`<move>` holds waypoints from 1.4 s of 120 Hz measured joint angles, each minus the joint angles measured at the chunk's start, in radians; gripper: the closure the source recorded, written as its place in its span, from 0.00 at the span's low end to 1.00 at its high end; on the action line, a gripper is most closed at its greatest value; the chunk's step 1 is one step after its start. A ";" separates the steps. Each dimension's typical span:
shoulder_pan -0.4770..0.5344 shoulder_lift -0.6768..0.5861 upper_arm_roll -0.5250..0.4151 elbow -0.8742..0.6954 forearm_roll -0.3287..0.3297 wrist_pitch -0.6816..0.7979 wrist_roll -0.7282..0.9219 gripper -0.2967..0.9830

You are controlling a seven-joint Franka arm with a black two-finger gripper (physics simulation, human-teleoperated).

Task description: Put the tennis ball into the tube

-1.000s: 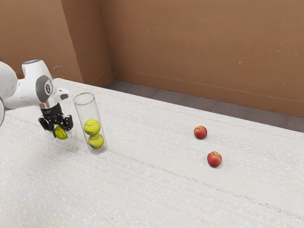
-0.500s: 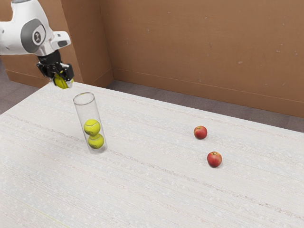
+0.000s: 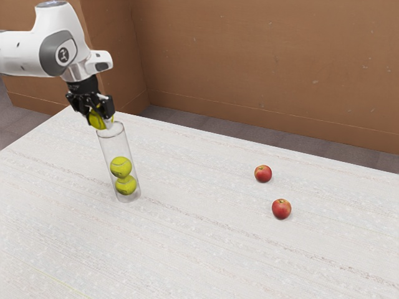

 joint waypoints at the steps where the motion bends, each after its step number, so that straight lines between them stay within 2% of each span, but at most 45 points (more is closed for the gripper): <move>1: -0.001 -0.001 0.000 -0.001 0.000 0.000 -0.001 0.56; 73: 0.011 0.078 -0.014 0.078 0.007 0.011 -0.043 0.57; 120: 0.005 0.049 -0.023 0.046 0.008 -0.002 -0.056 0.57; 143: 0.005 0.050 -0.027 0.048 -0.002 -0.009 -0.052 0.39; 168: 0.007 0.036 -0.028 0.065 -0.009 -0.043 -0.047 0.30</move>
